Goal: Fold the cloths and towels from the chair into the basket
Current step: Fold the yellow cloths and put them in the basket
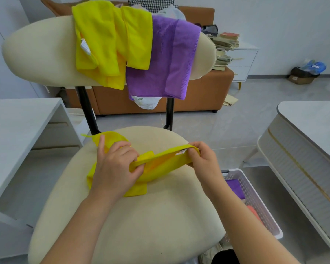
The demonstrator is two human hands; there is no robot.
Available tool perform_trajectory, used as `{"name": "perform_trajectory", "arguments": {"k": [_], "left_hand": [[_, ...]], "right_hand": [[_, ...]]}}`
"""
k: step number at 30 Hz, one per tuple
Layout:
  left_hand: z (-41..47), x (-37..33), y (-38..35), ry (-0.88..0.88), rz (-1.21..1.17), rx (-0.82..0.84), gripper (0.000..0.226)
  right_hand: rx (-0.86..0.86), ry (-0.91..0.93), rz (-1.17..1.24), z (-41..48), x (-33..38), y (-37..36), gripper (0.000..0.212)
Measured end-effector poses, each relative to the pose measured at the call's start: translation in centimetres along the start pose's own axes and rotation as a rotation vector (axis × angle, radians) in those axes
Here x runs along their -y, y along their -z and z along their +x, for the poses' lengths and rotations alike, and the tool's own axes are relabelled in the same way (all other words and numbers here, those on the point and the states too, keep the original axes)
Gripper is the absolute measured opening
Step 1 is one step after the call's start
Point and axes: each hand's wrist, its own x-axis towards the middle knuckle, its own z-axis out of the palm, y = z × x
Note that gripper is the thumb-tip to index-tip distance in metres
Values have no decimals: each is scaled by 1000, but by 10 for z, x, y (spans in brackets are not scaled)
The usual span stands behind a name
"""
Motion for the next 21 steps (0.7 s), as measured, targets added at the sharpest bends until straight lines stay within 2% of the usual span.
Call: {"name": "perform_trajectory", "arguments": {"k": [3,6,12,17,21], "left_hand": [[0,2,3,87,22,0,24],[1,3,4,196,10,-6,27],[-1,12,5,357,-130,-66,7],[2,19,5,659,-280,-169,10],[5,19,8,915,-564,-312,13]], "right_hand": [[-81,-126,222,3,7,8,19],[-170,-215,314,9,8,17,17],[-284,-252,232,11,8,23,18],[-379,-257,254,9,11,27,20],[-418,-277,241,8,12,27,18]]}}
